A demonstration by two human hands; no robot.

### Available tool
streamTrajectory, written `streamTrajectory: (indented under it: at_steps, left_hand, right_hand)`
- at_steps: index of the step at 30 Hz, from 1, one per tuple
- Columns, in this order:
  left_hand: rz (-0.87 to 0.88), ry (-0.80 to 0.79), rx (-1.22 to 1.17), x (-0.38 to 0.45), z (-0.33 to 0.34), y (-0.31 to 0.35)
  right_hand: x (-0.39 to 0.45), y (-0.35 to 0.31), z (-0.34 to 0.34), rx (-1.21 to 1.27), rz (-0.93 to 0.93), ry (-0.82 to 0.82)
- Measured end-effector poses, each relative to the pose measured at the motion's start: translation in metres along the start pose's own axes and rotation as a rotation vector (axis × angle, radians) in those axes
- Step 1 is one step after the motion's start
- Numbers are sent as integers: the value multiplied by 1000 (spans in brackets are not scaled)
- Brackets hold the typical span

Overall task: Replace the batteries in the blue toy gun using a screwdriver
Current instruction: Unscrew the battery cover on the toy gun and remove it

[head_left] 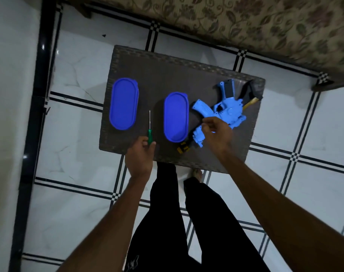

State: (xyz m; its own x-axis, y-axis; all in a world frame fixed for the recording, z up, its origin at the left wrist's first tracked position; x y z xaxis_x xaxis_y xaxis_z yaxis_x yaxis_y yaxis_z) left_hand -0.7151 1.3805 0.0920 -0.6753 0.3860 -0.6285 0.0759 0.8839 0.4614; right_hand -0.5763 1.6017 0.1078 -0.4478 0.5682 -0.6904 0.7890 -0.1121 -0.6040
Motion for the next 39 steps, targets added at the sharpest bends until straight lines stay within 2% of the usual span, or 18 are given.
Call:
streamTrajectory:
  at_steps: [5,10,17,22,30,34,39]
  left_hand:
    - [151,48,209,-54,-12,55]
    - [256,115,232,-110,-5,120]
    - [137,401,200,-226,17,201]
    - [28,480,218,-268,35,220]
    - [-77,576,89,-262,47,233]
    - [-152,593,59,-257,55,241]
    - [-277,644,-19,-238,67,265]
  right_hand:
    - [-51,-13,-64,-189,-126,-77]
    - [-77,-24,-139,-385,-381,-102]
    - [-92,-49,-213,-622,-737,-210]
    - [-104,-78,-229,-781,-959,-246]
    - [-92,-101,-231,-970,-1094,-288]
    - [-80,-108,-230,-986,-1126,-355]
    - [-35,-126,-233,-1035,-1282,-442]
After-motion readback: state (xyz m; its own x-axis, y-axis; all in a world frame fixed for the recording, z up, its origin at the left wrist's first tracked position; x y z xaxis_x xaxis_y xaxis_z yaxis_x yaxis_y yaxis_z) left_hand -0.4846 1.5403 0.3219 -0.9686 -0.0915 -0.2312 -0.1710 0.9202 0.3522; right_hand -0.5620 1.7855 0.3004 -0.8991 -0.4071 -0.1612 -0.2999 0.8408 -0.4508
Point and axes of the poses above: each hand's wrist, its own x-axis towards the middle knuckle, its own z-axis out of the palm, y = z × x, the point moved 4 cm from there along x, towards the middle knuckle, and after that the axes turned 15 degrees about -y, right-handed, at the moved point
